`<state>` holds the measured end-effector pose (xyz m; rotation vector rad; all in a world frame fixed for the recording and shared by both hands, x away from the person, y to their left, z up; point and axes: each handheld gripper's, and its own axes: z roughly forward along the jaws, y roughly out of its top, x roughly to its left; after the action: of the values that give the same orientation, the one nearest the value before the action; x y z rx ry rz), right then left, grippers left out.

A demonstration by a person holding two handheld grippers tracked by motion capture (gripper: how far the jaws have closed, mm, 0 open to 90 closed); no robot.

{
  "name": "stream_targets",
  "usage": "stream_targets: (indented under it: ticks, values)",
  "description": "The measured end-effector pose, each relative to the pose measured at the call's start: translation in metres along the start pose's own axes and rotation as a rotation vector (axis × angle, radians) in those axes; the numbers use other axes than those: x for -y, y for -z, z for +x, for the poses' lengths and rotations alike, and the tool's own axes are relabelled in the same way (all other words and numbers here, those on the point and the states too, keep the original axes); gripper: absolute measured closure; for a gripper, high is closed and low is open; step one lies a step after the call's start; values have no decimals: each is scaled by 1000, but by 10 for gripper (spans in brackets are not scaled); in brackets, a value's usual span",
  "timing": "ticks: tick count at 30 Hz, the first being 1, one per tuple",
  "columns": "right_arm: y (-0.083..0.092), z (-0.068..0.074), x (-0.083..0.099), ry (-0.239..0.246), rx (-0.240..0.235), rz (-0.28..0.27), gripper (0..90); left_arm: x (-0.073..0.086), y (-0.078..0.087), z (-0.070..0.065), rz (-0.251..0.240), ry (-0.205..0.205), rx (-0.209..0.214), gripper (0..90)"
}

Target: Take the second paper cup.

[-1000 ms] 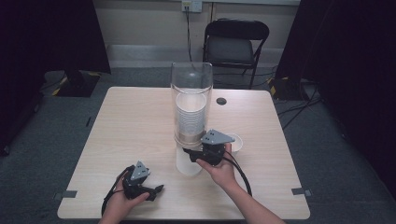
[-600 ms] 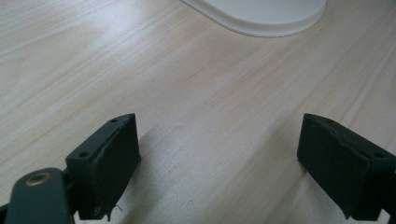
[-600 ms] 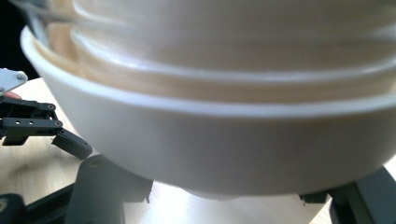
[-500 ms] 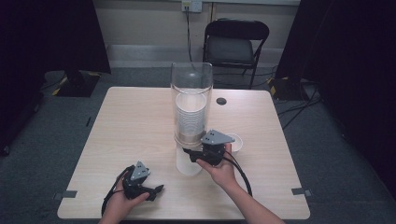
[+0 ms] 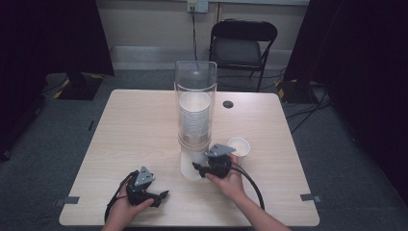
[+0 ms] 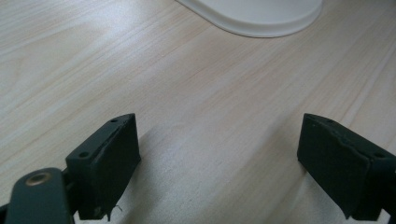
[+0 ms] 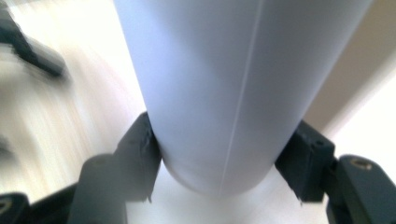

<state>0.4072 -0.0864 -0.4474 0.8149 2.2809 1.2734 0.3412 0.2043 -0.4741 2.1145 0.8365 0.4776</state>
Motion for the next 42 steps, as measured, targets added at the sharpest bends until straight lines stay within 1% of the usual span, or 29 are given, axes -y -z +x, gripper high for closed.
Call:
stream_targets:
  ticks: [1,2,3,4,5,6,8,9,13,14,18,21,24,25,28,29,30,33,37,42]
  values:
    - [0,0,12,-28,-4,20,374,0,0,0,0,1,3,120]
    - [3,3,13,-19,4,-36,374,0,0,0,2,0,4,117]
    - [5,4,11,-35,-16,-33,372,0,0,0,2,0,5,114]
    - [6,5,8,-5,-18,2,371,0,0,0,2,-1,4,111]
    - [8,6,5,12,-21,28,370,0,0,0,1,1,4,111]
    - [11,4,3,11,-29,36,369,0,0,0,4,-1,5,111]
    - [16,2,1,11,-44,37,367,0,0,0,2,0,5,111]
    - [17,2,4,10,-59,51,367,0,0,0,2,0,5,111]
    - [20,7,12,39,-67,64,365,0,0,0,3,-1,3,111]
    - [21,7,13,31,-78,62,365,0,0,0,4,0,3,111]
    - [26,1,17,23,-71,70,362,0,0,0,4,-1,3,111]
    - [31,-3,21,45,-58,86,362,0,0,0,3,-1,5,110]
    - [35,-7,25,50,-44,92,361,0,0,0,3,-1,5,110]
    - [37,-9,26,38,-45,97,360,0,0,0,3,0,5,110]
    - [40,-15,32,29,-34,99,360,0,0,0,3,0,5,110]
    - [41,-17,35,16,-35,108,359,0,0,0,3,0,4,110]
    - [41,-18,38,22,-28,117,359,0,0,0,3,0,4,110]
    - [44,-20,41,20,-22,116,358,0,0,0,3,0,4,110]
    - [46,-22,41,30,-23,124,355,0,0,0,3,0,4,110]
    - [49,-25,45,22,-14,123,351,0,0,0,3,0,4,110]
